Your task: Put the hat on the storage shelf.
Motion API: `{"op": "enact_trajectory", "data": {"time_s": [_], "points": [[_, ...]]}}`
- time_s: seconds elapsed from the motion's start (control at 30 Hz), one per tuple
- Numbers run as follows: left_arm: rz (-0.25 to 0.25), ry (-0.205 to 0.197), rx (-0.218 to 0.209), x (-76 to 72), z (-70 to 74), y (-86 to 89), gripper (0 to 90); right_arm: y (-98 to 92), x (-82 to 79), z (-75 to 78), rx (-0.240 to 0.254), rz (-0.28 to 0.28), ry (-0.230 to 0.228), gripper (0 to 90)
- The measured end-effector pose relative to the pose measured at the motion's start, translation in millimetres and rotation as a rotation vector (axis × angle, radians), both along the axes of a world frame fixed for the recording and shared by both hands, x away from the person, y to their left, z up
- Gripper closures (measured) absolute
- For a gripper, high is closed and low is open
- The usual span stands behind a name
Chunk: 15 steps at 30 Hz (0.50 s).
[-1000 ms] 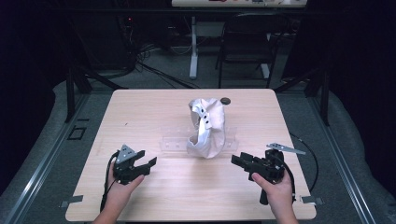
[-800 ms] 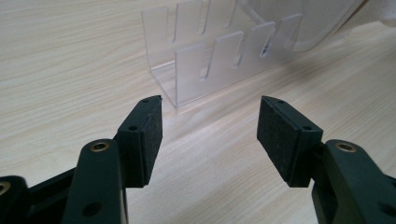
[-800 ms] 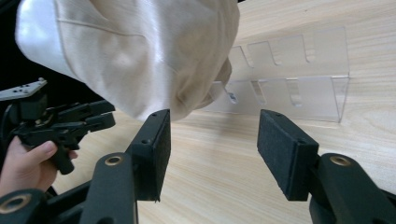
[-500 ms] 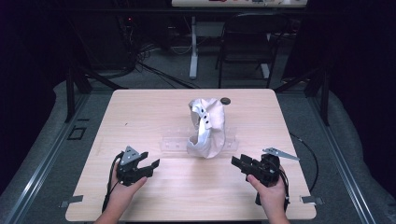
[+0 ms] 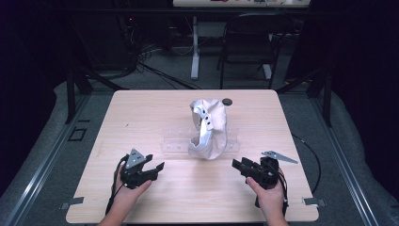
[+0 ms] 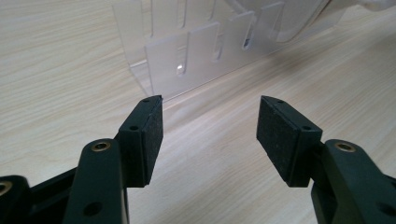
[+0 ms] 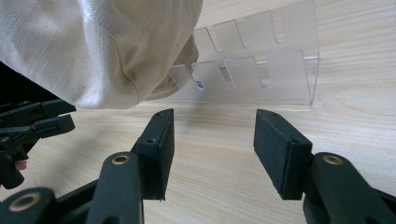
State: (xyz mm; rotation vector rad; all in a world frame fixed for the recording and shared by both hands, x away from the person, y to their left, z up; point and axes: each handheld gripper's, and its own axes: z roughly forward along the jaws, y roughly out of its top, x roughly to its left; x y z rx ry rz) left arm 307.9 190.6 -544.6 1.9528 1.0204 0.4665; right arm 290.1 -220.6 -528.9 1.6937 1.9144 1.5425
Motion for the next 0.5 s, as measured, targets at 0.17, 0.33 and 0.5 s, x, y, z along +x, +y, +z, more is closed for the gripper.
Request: {"op": "enact_trajectory", "data": {"time_s": [0.17, 0.33, 0.5], "points": [[-0.015, -0.008, 0.005, -0.6, 1.1, -9.7, 41.5, -1.4, 0.2, -0.9, 0.005, -0.009, 0.001, 48.0], [-0.047, -0.009, 0.006, 2.6, 3.1, -27.4, 41.4, -4.5, 0.7, -2.7, 0.022, -0.025, 0.004, 47.0], [-0.12, -0.042, 0.045, 5.9, 5.0, -65.5, 40.8, -7.5, 1.8, -4.1, 0.036, -0.032, 0.013, 46.9]]}}
